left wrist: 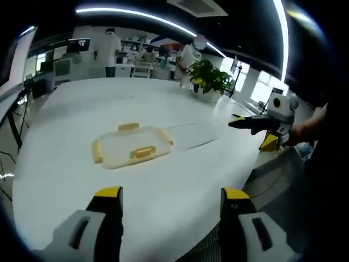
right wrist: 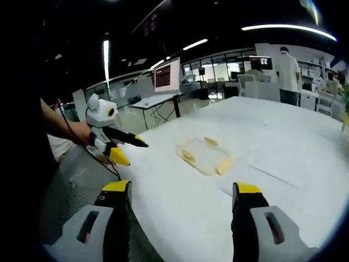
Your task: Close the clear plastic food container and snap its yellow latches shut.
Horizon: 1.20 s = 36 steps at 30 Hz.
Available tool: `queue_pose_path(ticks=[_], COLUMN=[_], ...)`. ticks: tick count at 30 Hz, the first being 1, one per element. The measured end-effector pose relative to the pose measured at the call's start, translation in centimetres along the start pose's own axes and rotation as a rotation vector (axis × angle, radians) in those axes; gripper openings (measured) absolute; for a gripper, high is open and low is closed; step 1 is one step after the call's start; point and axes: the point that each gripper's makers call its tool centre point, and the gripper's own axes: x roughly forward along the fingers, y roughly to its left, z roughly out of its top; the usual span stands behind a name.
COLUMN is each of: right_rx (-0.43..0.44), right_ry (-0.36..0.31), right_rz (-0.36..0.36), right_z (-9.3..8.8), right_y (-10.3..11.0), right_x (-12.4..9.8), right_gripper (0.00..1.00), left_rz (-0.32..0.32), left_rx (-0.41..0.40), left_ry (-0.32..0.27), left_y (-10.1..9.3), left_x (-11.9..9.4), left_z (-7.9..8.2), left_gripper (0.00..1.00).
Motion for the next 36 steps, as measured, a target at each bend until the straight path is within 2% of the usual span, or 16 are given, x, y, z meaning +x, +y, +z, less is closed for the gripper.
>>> queue_pose_path(ticks=[5,10,13,21,30,36], right_rx=[0.001,0.040,0.024,-0.013,-0.058,-0.080], right_ry=[0.000,-0.012,-0.015,-0.007,0.042,0.058], right_rz=[-0.027,-0.073,-0.094,-0.133,-0.169,-0.164], right_z=[0.2,1.0,1.6,2.6,2.2,2.5], right_y=[-0.2,-0.4,-0.4,-1.1,-2.0,-2.7], right_x=[0.7,1.7,2.4,3.6,4.8,5.3], right_gripper=[0.72,0.73,0.73,0.72,0.71,0.70], left_rz=[-0.038,-0.083,-0.115,-0.166,-0.209,-0.223], left_rx=[0.000,0.049,0.081,0.155,0.210,0.240], left_ry=[0.022,0.032,0.057,0.057,0.091,0.109], left_y=[1.0,1.4,1.9,3.3,5.2,5.9], left_x=[0.3,0.4,0.5,0.7,1.1,1.4], left_z=[0.2,0.9,0.8,2.0,1.8,2.3], left_gripper=[0.68,0.68,0.68,0.68,0.66,0.64])
